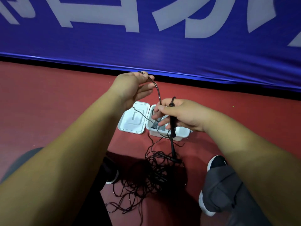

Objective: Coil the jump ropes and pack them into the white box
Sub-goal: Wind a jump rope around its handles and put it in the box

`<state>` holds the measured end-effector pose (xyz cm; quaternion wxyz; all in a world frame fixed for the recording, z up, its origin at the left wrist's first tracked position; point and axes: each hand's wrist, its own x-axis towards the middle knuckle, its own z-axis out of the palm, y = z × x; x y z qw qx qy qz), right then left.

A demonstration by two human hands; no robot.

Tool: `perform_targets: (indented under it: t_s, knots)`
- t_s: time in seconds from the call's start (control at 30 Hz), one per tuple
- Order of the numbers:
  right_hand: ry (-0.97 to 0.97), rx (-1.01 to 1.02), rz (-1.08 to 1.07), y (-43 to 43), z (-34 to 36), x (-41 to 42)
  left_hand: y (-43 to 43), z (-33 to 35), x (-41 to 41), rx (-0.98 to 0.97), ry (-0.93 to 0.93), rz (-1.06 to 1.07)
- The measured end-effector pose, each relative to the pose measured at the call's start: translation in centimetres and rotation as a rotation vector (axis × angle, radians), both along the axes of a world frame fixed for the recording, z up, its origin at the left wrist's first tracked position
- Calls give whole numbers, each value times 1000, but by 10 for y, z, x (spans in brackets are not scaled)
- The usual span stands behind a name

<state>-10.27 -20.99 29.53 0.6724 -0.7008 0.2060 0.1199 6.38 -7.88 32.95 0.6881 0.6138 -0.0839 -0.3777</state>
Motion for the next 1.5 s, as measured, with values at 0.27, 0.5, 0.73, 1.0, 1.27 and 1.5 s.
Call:
perform_targets:
  t_s: [0.27, 0.5, 0.73, 1.0, 1.27, 1.5]
  knots:
    - [-287, 103, -392, -10, 21, 9, -4, -15, -9, 209, -163, -391]
    - [-432, 215, -591, -26, 36, 4, -2, -41, -34, 453, -342, -850]
    - [-486, 233, -716, -40, 36, 0, 1, -51, -38, 661, -482, -1108]
    - [-55, -293, -593, -47, 15, -6, -4, -15, -36, 345, -136, -853]
    - [222, -169, -228, -33, 18, -18, -12, 10, -34, -93, 185, -383]
    - [64, 11, 24, -17, 17, -17, -14, -4, -20, -168, 243, -199]
